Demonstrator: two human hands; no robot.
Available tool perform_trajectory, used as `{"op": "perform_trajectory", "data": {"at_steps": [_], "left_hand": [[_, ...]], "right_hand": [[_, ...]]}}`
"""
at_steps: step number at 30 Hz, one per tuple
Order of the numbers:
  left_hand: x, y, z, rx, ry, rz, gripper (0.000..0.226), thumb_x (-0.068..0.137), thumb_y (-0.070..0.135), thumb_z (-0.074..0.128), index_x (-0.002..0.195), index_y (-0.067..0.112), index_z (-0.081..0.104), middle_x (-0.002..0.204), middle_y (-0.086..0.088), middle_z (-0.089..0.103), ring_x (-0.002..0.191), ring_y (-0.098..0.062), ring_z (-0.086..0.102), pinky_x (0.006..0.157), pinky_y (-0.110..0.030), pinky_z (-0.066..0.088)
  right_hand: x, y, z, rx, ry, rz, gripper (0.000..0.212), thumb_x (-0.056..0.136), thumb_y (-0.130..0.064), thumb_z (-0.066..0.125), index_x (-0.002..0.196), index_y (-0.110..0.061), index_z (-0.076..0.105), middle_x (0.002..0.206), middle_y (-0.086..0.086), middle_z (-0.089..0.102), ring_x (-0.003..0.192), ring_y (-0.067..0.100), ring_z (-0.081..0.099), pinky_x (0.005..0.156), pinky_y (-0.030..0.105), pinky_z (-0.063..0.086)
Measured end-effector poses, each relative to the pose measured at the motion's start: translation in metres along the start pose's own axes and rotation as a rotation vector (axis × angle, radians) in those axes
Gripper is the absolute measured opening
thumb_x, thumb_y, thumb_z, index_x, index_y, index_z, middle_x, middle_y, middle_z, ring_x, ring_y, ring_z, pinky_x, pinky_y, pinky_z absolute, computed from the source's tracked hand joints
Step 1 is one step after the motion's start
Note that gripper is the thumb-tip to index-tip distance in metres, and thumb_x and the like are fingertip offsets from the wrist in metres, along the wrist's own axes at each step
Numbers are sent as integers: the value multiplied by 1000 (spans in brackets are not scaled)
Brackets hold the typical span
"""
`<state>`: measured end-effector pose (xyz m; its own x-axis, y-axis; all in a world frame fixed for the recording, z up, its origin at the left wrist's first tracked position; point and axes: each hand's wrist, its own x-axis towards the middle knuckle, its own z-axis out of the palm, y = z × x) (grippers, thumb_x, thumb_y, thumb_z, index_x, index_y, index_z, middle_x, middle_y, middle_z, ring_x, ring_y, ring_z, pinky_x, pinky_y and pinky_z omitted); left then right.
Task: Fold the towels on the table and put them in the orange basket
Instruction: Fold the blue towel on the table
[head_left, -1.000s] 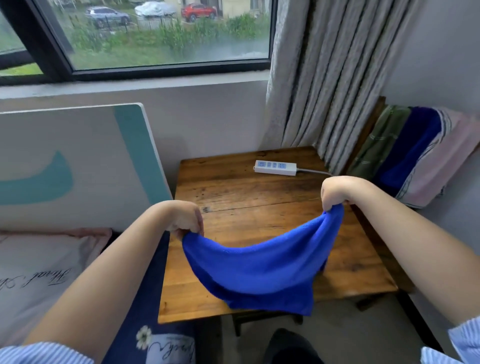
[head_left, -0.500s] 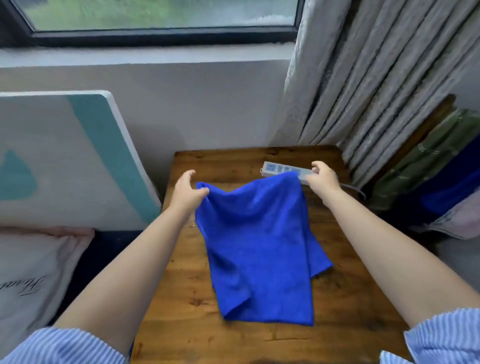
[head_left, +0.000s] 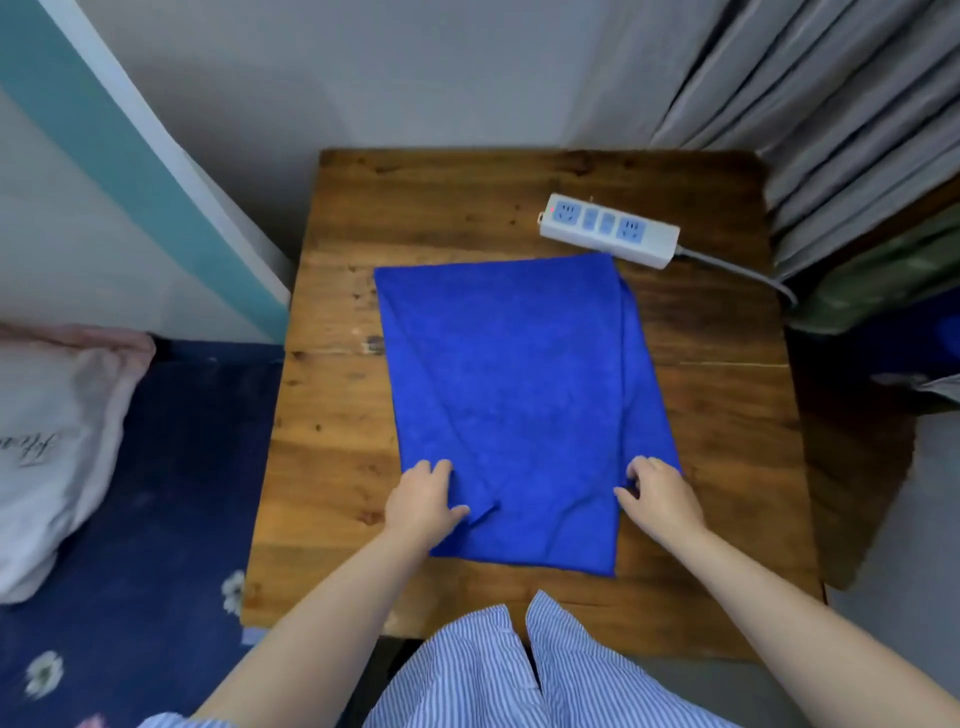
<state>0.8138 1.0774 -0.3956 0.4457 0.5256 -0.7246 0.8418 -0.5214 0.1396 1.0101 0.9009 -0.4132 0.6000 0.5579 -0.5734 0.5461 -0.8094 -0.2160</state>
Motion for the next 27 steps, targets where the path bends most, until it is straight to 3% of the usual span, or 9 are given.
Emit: {"op": "perform_trajectory", "data": {"at_steps": [4,8,10,14,17,19,23,25,27], "left_hand": [[-10,-1,20,232,60,124,57,87,45,55,132,16,35,123,-7,45,118,-25,44,88,-33,42],[-12,3,23,268,144,209,41,90,32,54,124,10,45,116,-10,53,110,-30,51,84,-37,42],[-12,9,20,316,113,247,35,92,14,44,127,11,40,118,-9,52,112,-31,49,84,-38,40],[-10,6,7,288,34,312,66,91,1,35,147,30,15,119,-10,49,106,-30,54,70,-32,35],[-8,-2,-10,248,-5,283,55,91,3,35,140,29,35,110,-9,43,104,-30,55,71,-36,42],[-9,-9,-23,211,49,201,45,92,6,37,134,21,44,106,-8,42,103,-31,57,75,-36,46],[-13,-24,-42,161,112,171,50,95,13,35,141,31,32,120,-9,49,107,-31,56,79,-34,46],[-9,-30,-49,-123,131,129,44,94,9,34,135,21,46,124,-11,53,113,-30,53,89,-33,43],[1,-27,-59,-563,182,30,36,92,1,34,120,6,58,117,-18,61,106,-33,57,89,-34,45]], "right_hand": [[-31,15,31,-140,-27,-345,41,51,-31,85,74,-10,60,78,8,58,75,28,62,62,28,52],[-46,10,40,-361,-136,-433,58,23,-61,81,62,-24,59,66,-6,56,58,12,57,48,17,45],[-51,5,45,-380,-156,-437,58,18,-57,84,57,-23,59,62,-6,56,53,12,57,46,18,44],[-52,2,49,-401,-73,-455,47,13,-27,89,44,-20,55,51,-5,52,44,12,54,41,15,38],[-52,-1,46,-437,-25,-462,44,9,-18,86,36,-18,51,41,-2,49,38,12,51,40,12,35],[-50,-2,47,-485,3,-484,42,9,-17,85,34,-17,50,38,0,47,36,12,50,39,11,35],[-39,-5,33,-473,8,-494,31,26,-23,75,37,-14,48,35,4,49,33,16,53,32,12,31],[-33,-12,11,-445,76,-473,24,38,-18,74,46,-12,52,40,9,55,37,22,58,30,18,33],[-25,-17,-17,-398,76,-396,18,64,-12,69,77,-3,60,77,18,68,74,30,67,55,30,49]]}}
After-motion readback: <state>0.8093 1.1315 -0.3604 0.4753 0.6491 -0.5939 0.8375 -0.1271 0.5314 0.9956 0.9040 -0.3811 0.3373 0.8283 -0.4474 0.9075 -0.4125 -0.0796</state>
